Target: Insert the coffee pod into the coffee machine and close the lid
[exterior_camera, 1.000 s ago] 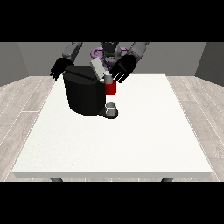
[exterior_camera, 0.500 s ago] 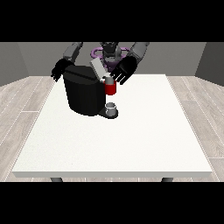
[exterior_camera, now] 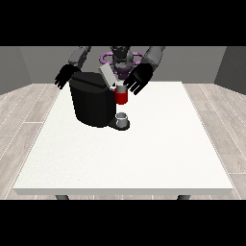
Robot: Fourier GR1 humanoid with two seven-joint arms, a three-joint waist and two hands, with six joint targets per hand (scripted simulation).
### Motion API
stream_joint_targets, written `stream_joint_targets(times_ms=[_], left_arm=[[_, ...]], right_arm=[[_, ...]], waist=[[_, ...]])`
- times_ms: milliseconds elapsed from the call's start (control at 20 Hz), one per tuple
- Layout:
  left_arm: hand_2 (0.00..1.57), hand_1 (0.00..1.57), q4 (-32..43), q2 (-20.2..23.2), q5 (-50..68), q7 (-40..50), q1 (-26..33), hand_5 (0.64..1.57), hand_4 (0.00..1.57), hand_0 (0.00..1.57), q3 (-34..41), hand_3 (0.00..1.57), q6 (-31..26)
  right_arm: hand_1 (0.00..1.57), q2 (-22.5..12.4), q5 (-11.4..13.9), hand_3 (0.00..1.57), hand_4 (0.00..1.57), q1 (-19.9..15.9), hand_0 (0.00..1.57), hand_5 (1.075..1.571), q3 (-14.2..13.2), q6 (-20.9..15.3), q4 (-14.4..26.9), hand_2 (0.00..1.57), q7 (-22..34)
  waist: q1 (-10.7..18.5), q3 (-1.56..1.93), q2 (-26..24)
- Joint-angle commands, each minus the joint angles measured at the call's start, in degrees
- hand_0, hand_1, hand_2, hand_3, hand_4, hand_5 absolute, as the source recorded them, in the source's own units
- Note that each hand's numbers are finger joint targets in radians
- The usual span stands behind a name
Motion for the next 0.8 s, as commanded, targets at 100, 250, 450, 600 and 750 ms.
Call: stream_joint_targets(times_ms=[100, 250, 450, 600, 750], left_arm=[[1.11, 1.06, -0.39, -1.42, -1.09, 1.44, -0.71, 1.571, 0.39, 1.06, -0.75, 0.94, 0.21], [1.12, 1.06, -1.57, 0.89, -2.00, -0.85, -0.23, 1.571, 0.37, 1.06, -1.07, 0.96, 0.62], [1.12, 1.07, -0.42, 1.53, -2.16, -1.76, -0.37, 1.571, 0.37, 1.07, -0.85, 0.93, -0.47], [0.81, 0.57, 0.43, 1.58, -3.87, -1.94, -0.21, 1.571, 0.24, 0.57, -2.29, 0.64, -0.89], [0.00, 0.00, 1.21, 2.45, -4.40, -2.61, 1.21, 1.571, 0.00, 0.00, -2.71, 0.00, -2.41]], right_arm=[[0.00, 0.70, 1.10, 0.00, 0.41, 0.08, 0.00, 1.571, 0.35, -0.92, 1.84, 0.00, -2.57], [0.00, -0.90, -1.24, 0.00, 0.43, -0.66, 0.00, 1.571, -2.80, 0.49, 3.61, 0.00, -4.97], [0.00, 0.54, 0.39, 0.00, 0.46, -0.24, 0.00, 1.571, -0.15, -0.63, 1.33, 0.00, -3.32], [0.00, 0.74, 0.76, 0.00, 0.47, -0.59, 0.00, 1.571, 1.13, -0.69, -0.15, 0.00, -0.19], [0.00, -1.31, -0.70, 0.00, 0.41, -1.37, 0.00, 1.571, -0.63, 0.28, -0.94, 0.00, 2.62]], waist=[[0.67, -0.02, 0.05], [2.03, -0.01, 1.66], [0.95, -0.02, 0.67], [-0.33, -0.04, 0.09], [-0.23, -0.04, -0.72]])
